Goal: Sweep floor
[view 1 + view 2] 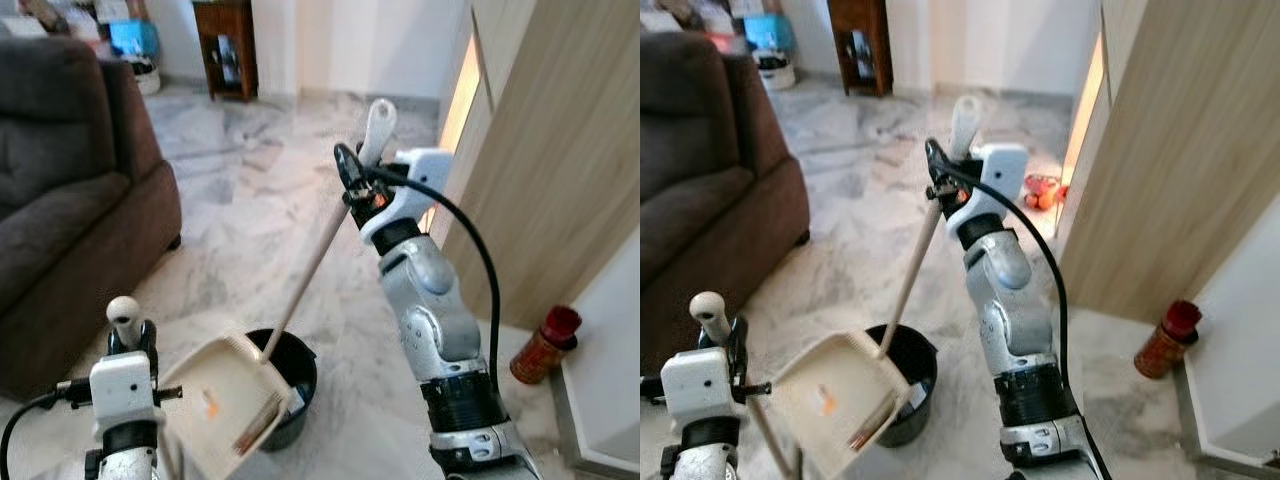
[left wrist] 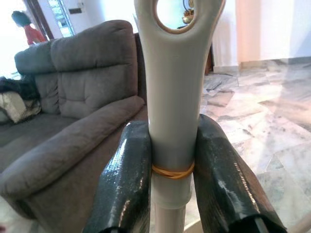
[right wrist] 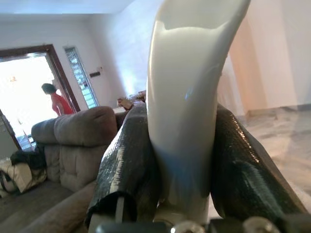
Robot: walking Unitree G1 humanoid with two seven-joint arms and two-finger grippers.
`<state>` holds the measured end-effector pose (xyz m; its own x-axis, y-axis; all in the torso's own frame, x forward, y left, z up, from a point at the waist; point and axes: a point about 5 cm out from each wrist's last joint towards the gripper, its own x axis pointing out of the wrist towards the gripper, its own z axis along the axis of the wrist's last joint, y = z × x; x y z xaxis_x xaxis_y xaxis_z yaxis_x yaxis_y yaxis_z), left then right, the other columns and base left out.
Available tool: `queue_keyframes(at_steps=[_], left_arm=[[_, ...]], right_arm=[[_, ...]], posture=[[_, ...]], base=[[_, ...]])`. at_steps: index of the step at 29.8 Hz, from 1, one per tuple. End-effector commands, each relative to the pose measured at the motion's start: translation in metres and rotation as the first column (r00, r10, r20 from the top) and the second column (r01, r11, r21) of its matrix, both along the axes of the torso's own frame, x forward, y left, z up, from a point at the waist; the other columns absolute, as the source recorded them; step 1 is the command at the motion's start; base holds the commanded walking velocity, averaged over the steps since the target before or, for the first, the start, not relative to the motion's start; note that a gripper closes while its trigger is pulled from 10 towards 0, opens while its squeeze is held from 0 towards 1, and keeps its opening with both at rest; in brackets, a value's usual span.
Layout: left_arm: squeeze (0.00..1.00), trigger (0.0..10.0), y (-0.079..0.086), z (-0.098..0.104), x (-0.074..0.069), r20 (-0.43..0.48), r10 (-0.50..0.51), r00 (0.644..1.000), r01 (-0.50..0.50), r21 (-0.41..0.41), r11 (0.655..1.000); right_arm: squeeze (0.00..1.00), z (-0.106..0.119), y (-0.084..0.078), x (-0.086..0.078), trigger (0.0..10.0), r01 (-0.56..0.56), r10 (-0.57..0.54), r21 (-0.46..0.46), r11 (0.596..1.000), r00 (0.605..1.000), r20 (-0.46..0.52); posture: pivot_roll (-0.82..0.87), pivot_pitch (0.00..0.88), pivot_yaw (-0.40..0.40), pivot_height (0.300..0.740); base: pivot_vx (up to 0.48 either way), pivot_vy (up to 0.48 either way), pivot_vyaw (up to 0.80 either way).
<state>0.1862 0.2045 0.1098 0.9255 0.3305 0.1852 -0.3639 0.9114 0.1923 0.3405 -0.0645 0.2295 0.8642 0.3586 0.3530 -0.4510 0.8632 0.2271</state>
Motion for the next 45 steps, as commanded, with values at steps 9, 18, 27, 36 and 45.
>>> queue_keyframes(at_steps=[9, 18, 27, 36, 45], left_arm=[[0.0, 10.0, -0.003, 0.009, 0.001, 0.047, -0.009, 0.999, 0.008, 0.012, 1.0], [0.0, 10.0, -0.003, 0.009, 0.001, 0.055, -0.006, 0.998, 0.006, 0.013, 1.0], [0.0, 10.0, -0.005, 0.009, 0.001, 0.055, -0.021, 0.998, 0.021, 0.01, 1.0], [0.0, 10.0, -0.005, 0.01, 0.002, 0.057, -0.025, 0.998, 0.025, 0.011, 1.0], [0.0, 10.0, -0.006, 0.01, 0.002, 0.059, -0.026, 0.998, 0.025, 0.013, 1.0]], right_arm=[[0.0, 0.017, 0.0, -0.005, 10.0, -0.013, 0.012, 0.026, 1.0, 0.998, 0.067], [0.0, 0.016, 0.003, -0.007, 10.0, -0.037, 0.035, 0.024, 0.999, 0.997, 0.064], [0.0, 0.017, 0.015, -0.016, 10.0, -0.073, 0.075, -0.015, 0.997, 0.992, 0.104], [0.0, 0.021, 0.029, -0.026, 10.0, -0.114, 0.122, -0.057, 0.992, 0.978, 0.171], [0.0, 0.029, 0.051, -0.044, 10.0, -0.151, 0.169, -0.085, 0.985, 0.946, 0.277]], posture=[[0.01, 0.0, 0.045, 0.74], [0.0, 0.0, 0.044, 0.74], [0.0, 0.0, 0.046, 0.74], [0.0, 0.0, 0.048, 0.74], [0.01, 0.0, 0.045, 0.74]], base=[[0.38, 0.0, 0.0], [0.292, 0.0, 0.0], [0.0, 0.0, 0.0], [0.0, 0.0, 0.0], [0.0, 0.0, 0.0]])
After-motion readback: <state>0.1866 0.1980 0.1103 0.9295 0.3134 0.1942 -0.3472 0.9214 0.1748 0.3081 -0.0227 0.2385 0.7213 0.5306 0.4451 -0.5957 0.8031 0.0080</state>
